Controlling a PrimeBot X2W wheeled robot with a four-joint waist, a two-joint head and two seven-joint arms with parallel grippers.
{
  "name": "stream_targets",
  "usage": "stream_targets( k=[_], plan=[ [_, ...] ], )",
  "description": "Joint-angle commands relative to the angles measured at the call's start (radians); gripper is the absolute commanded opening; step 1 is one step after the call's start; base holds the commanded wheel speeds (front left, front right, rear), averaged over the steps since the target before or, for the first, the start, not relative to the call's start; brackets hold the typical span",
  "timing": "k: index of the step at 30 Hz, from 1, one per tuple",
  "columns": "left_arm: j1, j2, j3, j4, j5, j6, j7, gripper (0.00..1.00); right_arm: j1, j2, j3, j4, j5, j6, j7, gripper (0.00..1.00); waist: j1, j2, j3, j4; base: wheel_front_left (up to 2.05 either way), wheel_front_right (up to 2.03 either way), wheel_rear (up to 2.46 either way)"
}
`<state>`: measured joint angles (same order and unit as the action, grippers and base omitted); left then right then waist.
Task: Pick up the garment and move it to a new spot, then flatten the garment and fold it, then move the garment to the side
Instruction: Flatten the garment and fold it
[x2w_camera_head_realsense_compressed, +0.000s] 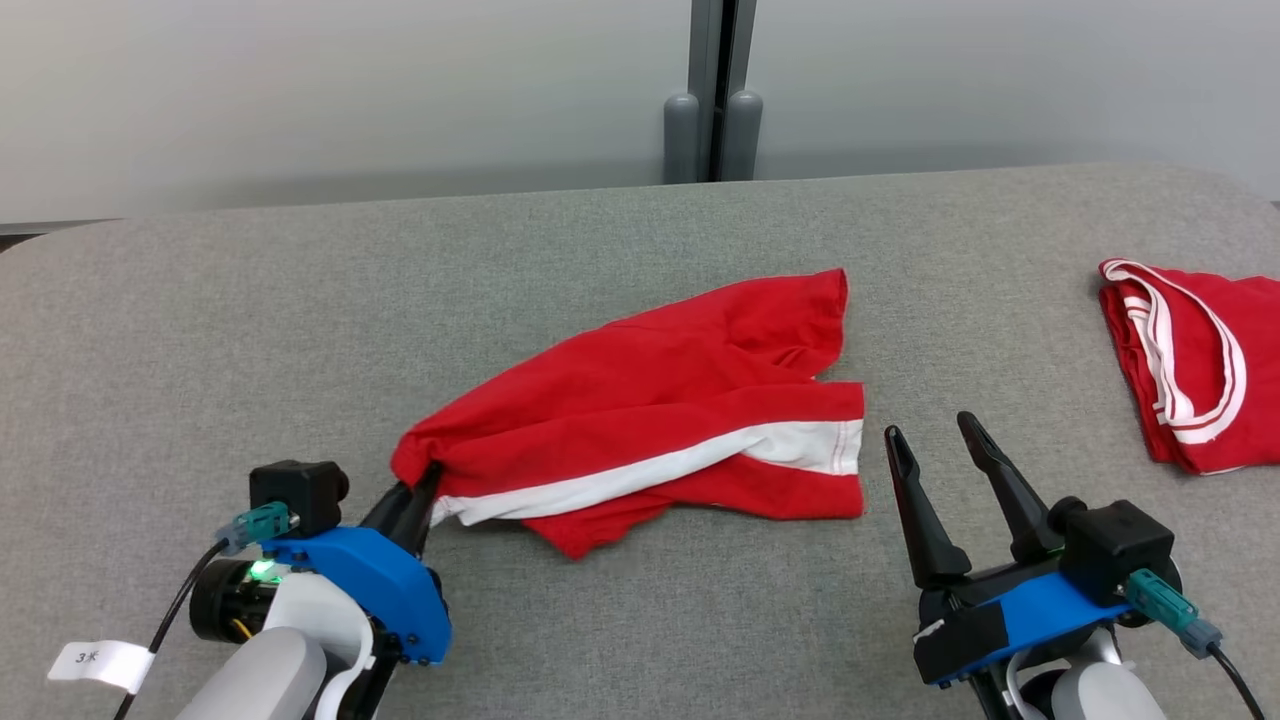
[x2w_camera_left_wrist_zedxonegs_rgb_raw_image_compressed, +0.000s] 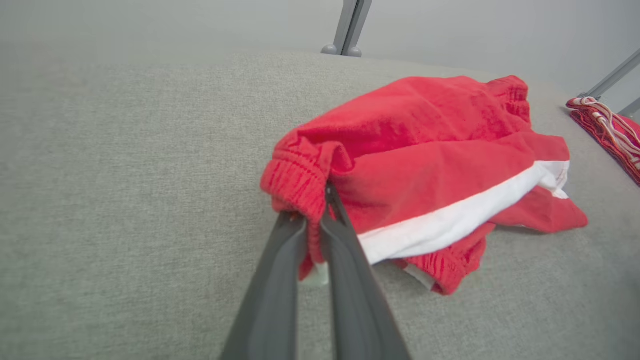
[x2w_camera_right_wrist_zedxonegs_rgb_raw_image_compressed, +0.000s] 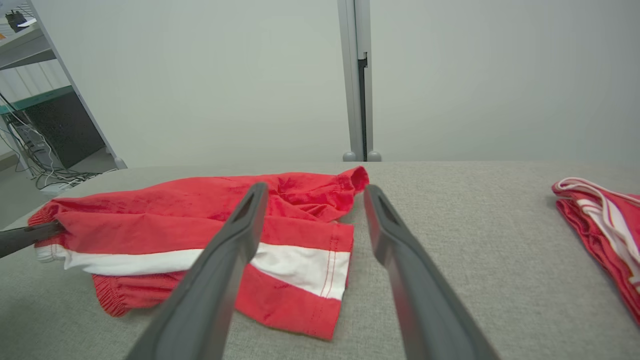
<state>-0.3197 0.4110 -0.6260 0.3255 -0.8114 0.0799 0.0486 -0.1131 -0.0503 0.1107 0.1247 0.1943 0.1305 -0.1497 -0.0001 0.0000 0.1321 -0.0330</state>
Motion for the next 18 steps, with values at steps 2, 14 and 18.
stream_targets(
  k=[2,14,18],
  plan=[
    [-0.018,-0.004,0.003,0.022,0.012,0.009,-0.023,0.42,0.001,0.0,0.002,0.0,0.0,0.001,0.002,1.0,0.0001,0.0,-0.003,-0.005,0.0,0.0,0.0],
    [0.068,-0.048,0.043,0.078,-0.035,-0.022,-0.173,1.0,0.027,0.0,-0.026,-0.009,-0.009,0.001,0.007,1.0,0.0001,0.0,-0.027,-0.02,0.0,0.0,0.0],
    [0.098,-0.052,0.057,0.066,-0.049,-0.019,-0.21,1.0,0.031,0.0,-0.031,-0.014,-0.01,0.001,0.012,1.0,0.0001,0.0,-0.034,-0.016,0.0,0.0,0.0]
  ],
)
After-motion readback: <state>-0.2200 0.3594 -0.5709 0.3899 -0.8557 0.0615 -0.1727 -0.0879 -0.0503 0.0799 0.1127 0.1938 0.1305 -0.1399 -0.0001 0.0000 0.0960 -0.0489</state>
